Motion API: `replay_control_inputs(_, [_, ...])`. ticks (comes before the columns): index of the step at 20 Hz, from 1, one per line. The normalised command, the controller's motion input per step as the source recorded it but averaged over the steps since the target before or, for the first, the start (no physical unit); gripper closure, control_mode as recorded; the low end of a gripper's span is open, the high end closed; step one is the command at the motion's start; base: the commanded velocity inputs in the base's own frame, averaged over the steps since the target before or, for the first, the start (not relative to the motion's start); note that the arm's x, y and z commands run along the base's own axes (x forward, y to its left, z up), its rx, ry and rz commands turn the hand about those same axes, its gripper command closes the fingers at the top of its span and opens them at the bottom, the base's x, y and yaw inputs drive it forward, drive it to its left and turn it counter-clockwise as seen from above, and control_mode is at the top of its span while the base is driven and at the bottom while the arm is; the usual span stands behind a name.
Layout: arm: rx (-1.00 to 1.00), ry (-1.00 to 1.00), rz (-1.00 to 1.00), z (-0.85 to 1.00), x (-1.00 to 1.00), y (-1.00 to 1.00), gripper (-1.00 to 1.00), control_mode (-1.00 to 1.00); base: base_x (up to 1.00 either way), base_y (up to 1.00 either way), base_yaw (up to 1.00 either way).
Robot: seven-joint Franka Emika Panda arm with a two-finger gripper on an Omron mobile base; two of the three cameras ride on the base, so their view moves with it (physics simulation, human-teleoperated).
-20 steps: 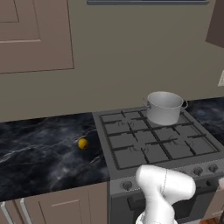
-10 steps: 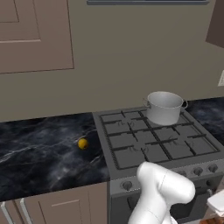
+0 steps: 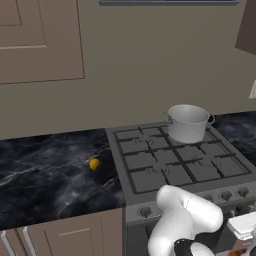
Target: Turn on the burner for the pot on the stove. Wait thirty seconds for the pot to heat up. Then add the lemon to the pot.
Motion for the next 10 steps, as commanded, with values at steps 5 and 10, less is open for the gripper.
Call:
replay_control_inputs(5, [0.34, 0.0, -0.06, 0.0, 0.07, -0.22, -1.0, -1.0, 0.0, 0.0, 0.0])
replay_control_inputs(10, [0.01, 0.0, 0.0, 0.0, 0.01, 0.0, -1.0, -1.0, 0.0, 0.0, 0.0])
